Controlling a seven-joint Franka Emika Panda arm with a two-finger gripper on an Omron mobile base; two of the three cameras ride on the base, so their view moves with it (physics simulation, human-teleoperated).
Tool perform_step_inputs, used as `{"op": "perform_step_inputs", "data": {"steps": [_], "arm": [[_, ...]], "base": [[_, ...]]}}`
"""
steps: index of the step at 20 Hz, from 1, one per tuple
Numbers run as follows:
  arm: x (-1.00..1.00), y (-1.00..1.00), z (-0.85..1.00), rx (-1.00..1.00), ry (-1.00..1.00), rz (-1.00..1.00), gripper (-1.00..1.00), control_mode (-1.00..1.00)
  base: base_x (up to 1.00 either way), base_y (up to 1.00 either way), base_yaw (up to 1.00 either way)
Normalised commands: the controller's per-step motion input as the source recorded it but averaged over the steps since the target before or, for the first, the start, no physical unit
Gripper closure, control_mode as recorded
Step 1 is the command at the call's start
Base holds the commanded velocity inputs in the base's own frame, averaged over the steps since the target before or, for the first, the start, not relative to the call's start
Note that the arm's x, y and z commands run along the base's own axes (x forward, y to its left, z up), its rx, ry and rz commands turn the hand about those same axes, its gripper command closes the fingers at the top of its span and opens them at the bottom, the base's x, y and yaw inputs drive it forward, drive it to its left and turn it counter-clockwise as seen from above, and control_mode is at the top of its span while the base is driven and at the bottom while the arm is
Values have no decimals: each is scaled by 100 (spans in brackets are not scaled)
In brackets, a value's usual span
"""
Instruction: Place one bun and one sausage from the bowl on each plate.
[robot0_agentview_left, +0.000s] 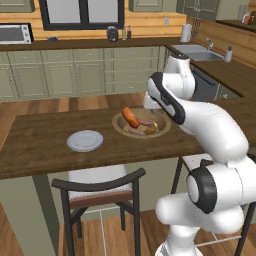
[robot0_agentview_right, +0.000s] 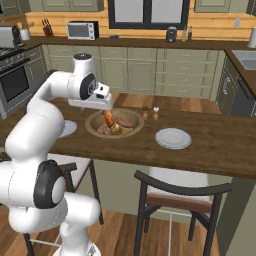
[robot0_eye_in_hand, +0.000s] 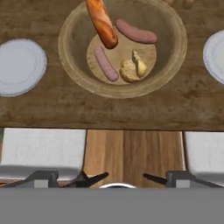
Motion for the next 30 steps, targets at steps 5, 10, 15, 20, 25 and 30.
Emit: {"op": "perform_step_inputs", "data": {"steps": [5,10,15,20,25,30], "arm": [[100,16,-66,0,15,0,-100,-100],[95,5,-80,-2,-1,3,-100,-100],[72,3,-63,-1,-11,2,-100,-100],[80,13,-37,-5,-2,1,-100,-100],[68,2,-33,-2,1,0,-100,-100],[43,0,-47,-1,4,1,-100,-100]], "base": [[0,0,0],[0,0,0],[0,0,0],[0,0,0],[0,0,0],[0,0,0]]}}
